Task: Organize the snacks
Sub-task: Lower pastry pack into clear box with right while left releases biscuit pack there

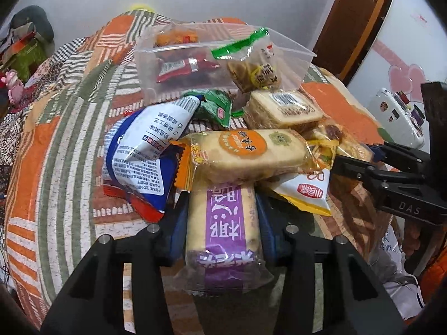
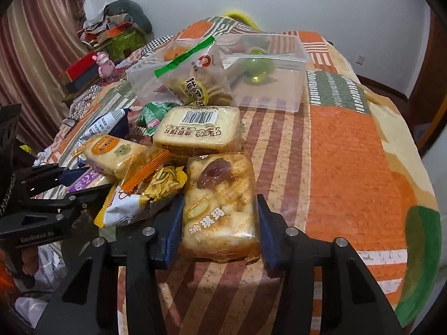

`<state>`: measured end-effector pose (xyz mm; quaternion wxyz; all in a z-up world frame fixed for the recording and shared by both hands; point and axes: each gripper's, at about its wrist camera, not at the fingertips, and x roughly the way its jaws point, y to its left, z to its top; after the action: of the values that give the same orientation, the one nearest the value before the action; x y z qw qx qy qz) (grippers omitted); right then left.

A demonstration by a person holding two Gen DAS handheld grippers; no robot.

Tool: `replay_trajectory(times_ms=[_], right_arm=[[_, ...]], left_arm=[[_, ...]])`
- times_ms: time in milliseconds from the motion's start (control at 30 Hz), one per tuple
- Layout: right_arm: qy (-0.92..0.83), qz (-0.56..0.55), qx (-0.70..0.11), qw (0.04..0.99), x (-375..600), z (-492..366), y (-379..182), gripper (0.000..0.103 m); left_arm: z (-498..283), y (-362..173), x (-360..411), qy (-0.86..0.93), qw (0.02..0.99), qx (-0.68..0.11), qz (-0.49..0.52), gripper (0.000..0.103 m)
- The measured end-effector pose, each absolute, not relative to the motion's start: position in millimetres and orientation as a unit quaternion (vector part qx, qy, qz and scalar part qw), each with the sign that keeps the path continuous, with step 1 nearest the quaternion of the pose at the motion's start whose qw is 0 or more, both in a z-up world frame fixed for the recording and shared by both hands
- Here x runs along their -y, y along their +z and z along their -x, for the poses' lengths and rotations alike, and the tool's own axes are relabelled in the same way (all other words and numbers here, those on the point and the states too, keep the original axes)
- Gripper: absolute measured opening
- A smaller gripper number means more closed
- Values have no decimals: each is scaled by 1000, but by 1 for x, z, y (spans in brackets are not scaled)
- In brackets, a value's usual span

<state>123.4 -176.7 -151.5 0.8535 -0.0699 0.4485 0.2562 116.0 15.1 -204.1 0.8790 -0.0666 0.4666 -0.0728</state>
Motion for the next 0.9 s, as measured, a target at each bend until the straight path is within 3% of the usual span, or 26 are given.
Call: replay_trajectory(times_ms=[900], right_arm=[[232,38,-367,900,206,-137,-82,43]], left_arm=[[-128,-105,-35,-39,934,-350,64,45]])
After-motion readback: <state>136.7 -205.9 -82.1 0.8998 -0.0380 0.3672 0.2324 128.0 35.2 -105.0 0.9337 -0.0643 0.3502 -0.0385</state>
